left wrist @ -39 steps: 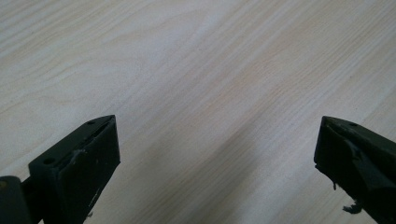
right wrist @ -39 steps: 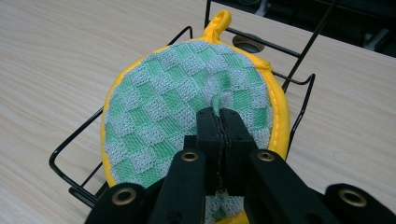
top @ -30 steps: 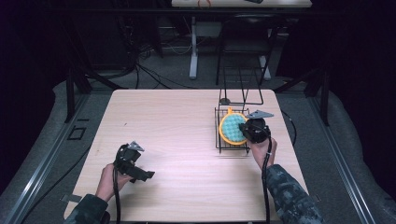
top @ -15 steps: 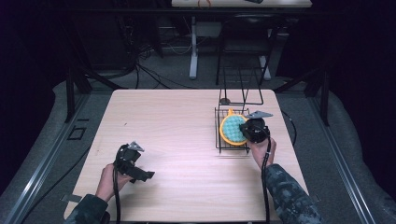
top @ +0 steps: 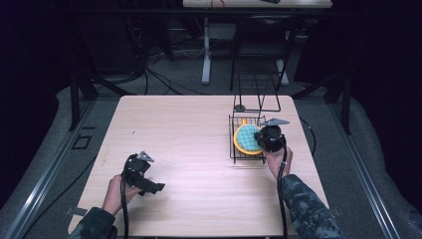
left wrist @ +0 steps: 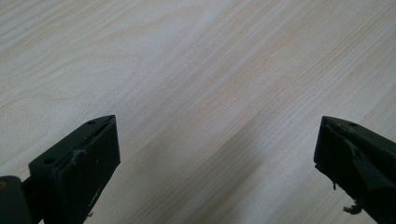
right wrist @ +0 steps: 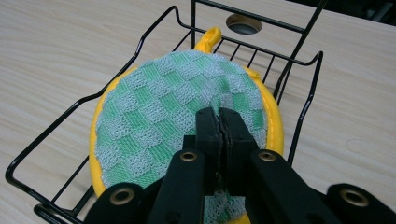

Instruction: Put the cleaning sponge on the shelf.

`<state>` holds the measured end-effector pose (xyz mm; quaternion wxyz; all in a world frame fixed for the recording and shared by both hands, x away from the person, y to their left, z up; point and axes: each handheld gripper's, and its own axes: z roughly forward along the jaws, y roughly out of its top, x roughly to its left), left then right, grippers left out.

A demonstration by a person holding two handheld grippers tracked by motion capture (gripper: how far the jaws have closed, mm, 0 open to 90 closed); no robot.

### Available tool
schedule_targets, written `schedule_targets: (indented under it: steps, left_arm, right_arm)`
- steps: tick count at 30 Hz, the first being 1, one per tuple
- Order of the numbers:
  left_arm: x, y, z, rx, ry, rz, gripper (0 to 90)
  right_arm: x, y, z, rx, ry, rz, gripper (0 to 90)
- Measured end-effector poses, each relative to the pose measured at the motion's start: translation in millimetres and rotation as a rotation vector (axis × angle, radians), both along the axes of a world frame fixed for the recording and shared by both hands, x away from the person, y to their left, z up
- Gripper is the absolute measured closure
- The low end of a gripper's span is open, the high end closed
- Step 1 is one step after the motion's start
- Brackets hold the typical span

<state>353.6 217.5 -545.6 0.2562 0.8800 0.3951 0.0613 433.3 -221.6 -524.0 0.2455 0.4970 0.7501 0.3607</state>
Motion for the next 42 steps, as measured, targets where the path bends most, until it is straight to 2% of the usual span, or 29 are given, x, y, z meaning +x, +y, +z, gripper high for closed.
schedule_targets:
  steps: [12,17,25,27,35,41,42]
  left_arm:
    - [0.2,0.1,0.0,0.0,0.002,-0.004,0.3]
    - [1.5,-0.4,-0.6,0.002,0.002,-0.002,0.3]
    - [0.1,0.2,-0.4,0.007,0.001,-0.001,0.4]
    - [-0.7,0.0,-0.1,0.006,-0.001,-0.001,0.4]
    - [-1.4,0.0,0.3,0.003,-0.001,-0.005,0.4]
    - [-3.0,-1.1,0.5,0.009,-0.003,-0.008,0.4]
    - [-3.1,-1.2,0.5,0.009,-0.004,-0.008,0.4]
  right_arm:
    - [7.1,4.0,-3.1,0.018,0.016,-0.043,87.3]
    - [10.4,3.8,-4.1,0.021,0.007,-0.057,87.3]
    - [12.6,1.5,-3.4,0.037,0.005,-0.05,83.1]
    - [12.3,0.2,-2.0,0.042,0.008,-0.043,79.5]
    - [7.7,1.5,3.3,0.067,0.022,-0.022,55.3]
    - [-4.0,-1.7,17.6,0.085,0.026,0.026,34.3]
    - [-8.2,-2.3,20.3,0.09,0.034,0.031,28.3]
